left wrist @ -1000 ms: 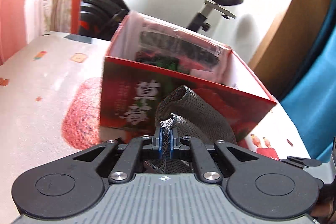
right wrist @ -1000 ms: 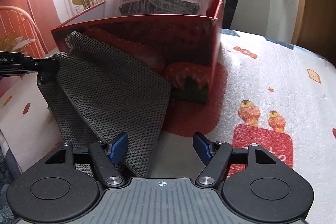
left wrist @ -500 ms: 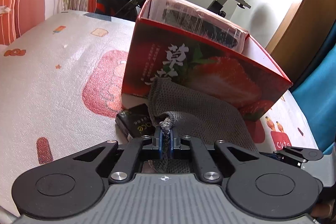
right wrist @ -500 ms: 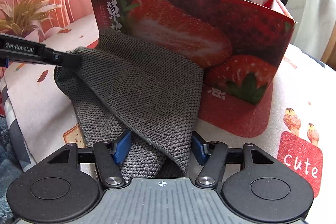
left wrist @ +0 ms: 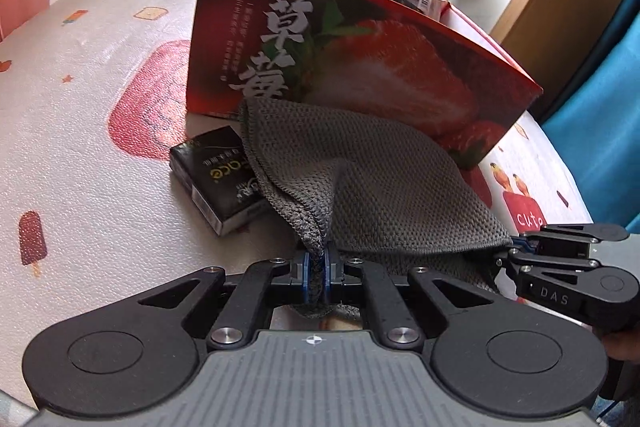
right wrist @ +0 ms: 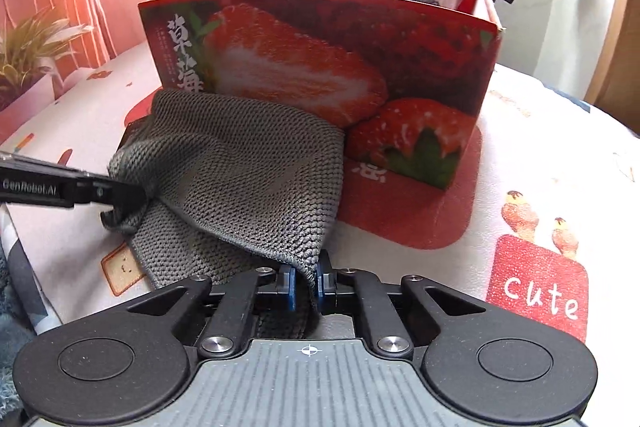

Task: Organize soft objects
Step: 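Lift the grey cloth over the box, lower it in and open both tools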

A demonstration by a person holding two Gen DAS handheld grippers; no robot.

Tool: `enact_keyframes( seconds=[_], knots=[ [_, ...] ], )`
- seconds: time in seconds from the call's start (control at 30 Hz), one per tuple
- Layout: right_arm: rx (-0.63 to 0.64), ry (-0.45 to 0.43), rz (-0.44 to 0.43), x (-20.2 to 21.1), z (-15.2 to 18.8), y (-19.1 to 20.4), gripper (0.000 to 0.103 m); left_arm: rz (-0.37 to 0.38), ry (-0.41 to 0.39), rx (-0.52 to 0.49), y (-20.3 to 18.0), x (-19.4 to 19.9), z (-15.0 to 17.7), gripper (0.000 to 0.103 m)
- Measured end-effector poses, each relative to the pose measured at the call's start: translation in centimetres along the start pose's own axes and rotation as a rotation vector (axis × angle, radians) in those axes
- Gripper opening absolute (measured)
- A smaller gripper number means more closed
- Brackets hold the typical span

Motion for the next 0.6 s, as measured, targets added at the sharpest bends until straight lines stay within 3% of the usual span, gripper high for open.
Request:
enact_keyframes(
  seconds=[0.3, 0.6],
  knots=[
    [-0.031, -0.062, 0.005, 1.2, -0.8, -0.3, 0.005, 0.016, -0.032, 0.004, 0.1, 1.0, -0.5, 0.008],
    [-0.041, -0.167, -0.011, 3.9, -3.1, -0.6, 0.005, 0.039, -0.127, 0.011, 0.0, 3.8, -2.5, 0.007]
  ],
)
Point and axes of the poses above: each gripper's, at about its wrist camera, not at the fingertips, and x roughly against the way its jaws point, y to its left, z to its underside, the point moved 3 cm from there along -x, roughly the way its jaws point, and after that the axes turned 9 degrees about -z, right-handed, at the moved point
